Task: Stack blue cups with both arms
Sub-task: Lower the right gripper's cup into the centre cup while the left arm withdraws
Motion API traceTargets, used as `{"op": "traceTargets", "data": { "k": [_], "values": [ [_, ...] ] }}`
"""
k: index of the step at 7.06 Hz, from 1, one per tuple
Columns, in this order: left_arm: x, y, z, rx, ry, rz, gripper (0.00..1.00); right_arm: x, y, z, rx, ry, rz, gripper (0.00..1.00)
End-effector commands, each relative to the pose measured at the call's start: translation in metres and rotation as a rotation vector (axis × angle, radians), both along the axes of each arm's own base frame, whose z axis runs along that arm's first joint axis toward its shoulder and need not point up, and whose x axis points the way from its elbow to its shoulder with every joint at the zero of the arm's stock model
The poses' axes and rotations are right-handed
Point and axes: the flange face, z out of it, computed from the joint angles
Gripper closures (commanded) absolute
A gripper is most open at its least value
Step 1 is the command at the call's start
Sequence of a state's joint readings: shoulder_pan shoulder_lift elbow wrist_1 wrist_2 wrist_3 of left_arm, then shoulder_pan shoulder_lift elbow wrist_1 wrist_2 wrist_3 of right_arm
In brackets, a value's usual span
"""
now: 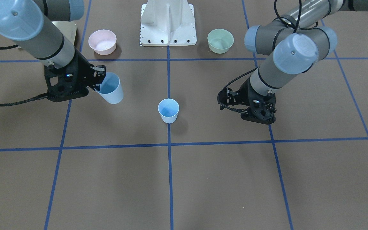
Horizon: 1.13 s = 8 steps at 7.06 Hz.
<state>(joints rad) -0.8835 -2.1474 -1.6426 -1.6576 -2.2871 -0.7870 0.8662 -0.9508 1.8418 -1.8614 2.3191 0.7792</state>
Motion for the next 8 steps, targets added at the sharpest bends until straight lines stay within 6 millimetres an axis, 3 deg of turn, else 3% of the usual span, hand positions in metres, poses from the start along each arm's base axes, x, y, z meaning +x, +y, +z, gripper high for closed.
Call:
{"op": "traceTargets", "data": {
  "k": [1, 4, 5, 8],
  "values": [
    [-0.040, -0.006, 0.049, 0.061, -0.045, 0.040, 0.03, -0.051, -0.008, -0.018, -0.012, -0.039, 0.054, 0.89],
    [-0.078, -0.011, 0.098, 0.115, -0.083, 0.075, 0.03, -0.082, -0.009, -0.043, -0.020, -0.045, 0.055, 0.89],
    [-0.087, -0.014, 0.105, 0.123, -0.091, 0.076, 0.03, -0.100, -0.010, -0.056, -0.020, -0.032, 0.069, 0.89],
    [-0.101, -0.017, 0.119, 0.129, -0.103, 0.077, 0.03, -0.133, -0.002, -0.057, -0.016, 0.003, 0.067, 0.89]
  ]
}}
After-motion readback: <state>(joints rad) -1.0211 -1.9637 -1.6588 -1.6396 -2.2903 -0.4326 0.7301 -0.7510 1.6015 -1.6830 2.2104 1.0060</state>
